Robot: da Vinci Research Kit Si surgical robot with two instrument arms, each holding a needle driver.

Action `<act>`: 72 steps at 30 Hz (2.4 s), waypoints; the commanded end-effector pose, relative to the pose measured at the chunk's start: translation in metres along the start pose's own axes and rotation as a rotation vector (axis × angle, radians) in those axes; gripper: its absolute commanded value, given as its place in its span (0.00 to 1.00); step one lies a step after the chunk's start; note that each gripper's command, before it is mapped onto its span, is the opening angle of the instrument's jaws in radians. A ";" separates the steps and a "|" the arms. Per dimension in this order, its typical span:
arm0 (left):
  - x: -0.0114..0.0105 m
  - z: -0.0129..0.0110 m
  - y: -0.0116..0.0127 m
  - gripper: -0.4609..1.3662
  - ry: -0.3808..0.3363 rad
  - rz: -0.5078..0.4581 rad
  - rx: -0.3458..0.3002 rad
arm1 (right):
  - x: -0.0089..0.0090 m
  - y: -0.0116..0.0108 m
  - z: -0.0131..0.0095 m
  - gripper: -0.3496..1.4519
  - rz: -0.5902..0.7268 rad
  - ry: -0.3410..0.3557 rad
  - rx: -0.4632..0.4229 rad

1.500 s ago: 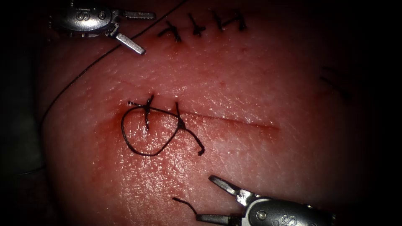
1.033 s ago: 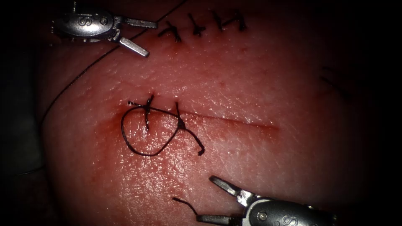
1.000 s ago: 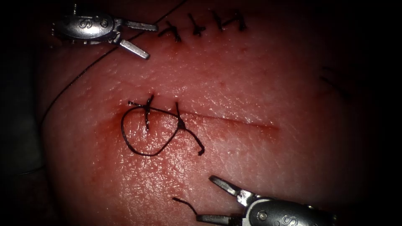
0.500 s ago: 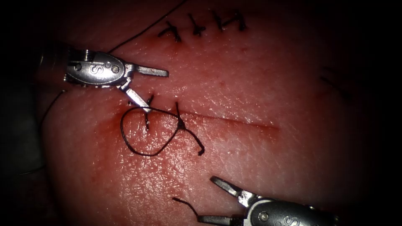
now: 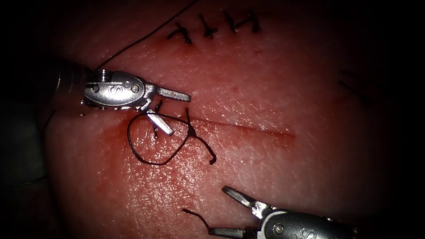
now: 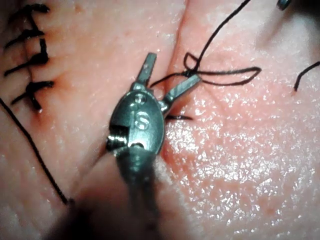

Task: Wound Closure
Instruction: Pick up suture, then wrap suture one time counter-clockwise around right jaws

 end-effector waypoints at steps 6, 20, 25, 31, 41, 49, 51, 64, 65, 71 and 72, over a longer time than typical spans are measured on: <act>0.0001 0.0009 0.0001 0.50 0.012 -0.015 -0.017 | -0.0001 0.0000 0.0000 0.72 -0.001 -0.003 0.000; 0.0000 0.0021 -0.0001 0.25 0.021 -0.051 -0.056 | -0.0001 -0.0001 0.0000 0.72 -0.002 -0.005 0.002; -0.0002 0.0022 0.0000 0.06 0.025 -0.056 -0.082 | -0.0001 -0.0001 -0.0001 0.72 -0.002 -0.006 -0.001; 0.0002 0.0016 -0.0004 0.06 0.026 -0.058 -0.062 | -0.0001 -0.0002 -0.0001 0.72 -0.002 -0.008 0.000; 0.0025 -0.0011 -0.0013 0.06 0.037 -0.017 0.013 | 0.0001 -0.0005 0.0002 0.72 -0.001 -0.008 -0.003; 0.0040 -0.0036 -0.0007 0.06 -0.030 0.049 0.120 | 0.0004 -0.0008 0.0010 0.59 0.038 -0.014 -0.012; 0.0043 -0.0041 -0.0004 0.06 -0.054 0.059 0.153 | 0.0004 -0.0007 0.0012 0.29 0.039 -0.006 -0.017; 0.0066 -0.0057 0.0032 0.06 -0.338 0.071 0.466 | 0.0025 0.0008 0.0025 0.00 0.052 0.076 -0.101; 0.0068 -0.0056 0.0035 0.06 -0.350 0.064 0.484 | 0.0027 0.0010 0.0026 0.00 0.050 0.078 -0.106; 0.0084 -0.0048 0.0054 0.06 -0.421 0.051 0.578 | 0.0036 0.0020 0.0032 0.00 0.000 0.102 -0.129; 0.0086 -0.0045 0.0057 0.06 -0.426 0.052 0.583 | 0.0038 0.0021 0.0033 0.00 -0.004 0.103 -0.132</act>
